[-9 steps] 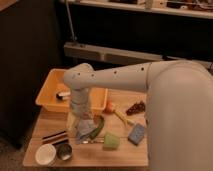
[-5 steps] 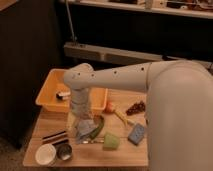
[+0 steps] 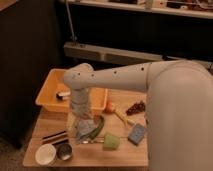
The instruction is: Place apple in tray
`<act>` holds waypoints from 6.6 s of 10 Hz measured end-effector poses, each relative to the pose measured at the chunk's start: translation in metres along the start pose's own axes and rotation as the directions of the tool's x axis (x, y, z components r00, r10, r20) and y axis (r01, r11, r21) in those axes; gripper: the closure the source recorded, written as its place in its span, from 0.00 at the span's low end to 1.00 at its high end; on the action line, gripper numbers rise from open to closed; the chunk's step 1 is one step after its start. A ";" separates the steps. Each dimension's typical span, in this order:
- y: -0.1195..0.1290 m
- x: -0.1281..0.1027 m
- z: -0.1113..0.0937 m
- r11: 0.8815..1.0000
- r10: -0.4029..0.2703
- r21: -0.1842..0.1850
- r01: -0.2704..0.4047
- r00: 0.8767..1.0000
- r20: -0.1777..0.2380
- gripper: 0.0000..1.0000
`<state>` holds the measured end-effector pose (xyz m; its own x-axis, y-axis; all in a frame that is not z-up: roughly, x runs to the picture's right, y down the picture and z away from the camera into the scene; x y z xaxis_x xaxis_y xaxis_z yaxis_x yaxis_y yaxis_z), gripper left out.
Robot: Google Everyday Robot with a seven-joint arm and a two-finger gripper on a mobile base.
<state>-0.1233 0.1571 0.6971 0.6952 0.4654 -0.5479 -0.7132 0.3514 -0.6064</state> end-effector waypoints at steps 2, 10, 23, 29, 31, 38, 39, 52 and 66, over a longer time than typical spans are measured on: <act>0.000 0.000 0.000 1.000 0.000 0.000 0.000 1.000 0.000 0.26; 0.000 0.000 -0.001 1.000 0.000 0.001 0.000 1.000 0.001 0.26; -0.200 0.105 -0.080 0.981 -0.051 0.191 0.010 0.976 0.210 0.26; -0.210 0.108 -0.067 0.975 -0.164 0.182 0.130 0.968 0.190 0.26; -0.217 0.116 -0.057 0.928 -0.367 0.162 0.336 0.899 0.239 0.26; -0.237 0.133 -0.038 0.620 -0.761 0.239 0.747 0.498 0.417 0.26; -0.237 0.120 -0.032 0.652 -0.745 0.249 0.716 0.546 0.383 0.26; -0.283 0.025 0.030 0.712 -0.695 0.313 0.629 0.565 0.445 0.26; -0.226 -0.035 0.087 0.665 -0.674 0.125 0.737 0.519 0.526 0.92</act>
<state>0.0051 0.1320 0.9035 0.7941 0.4318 0.4278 0.0268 0.6783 -0.7343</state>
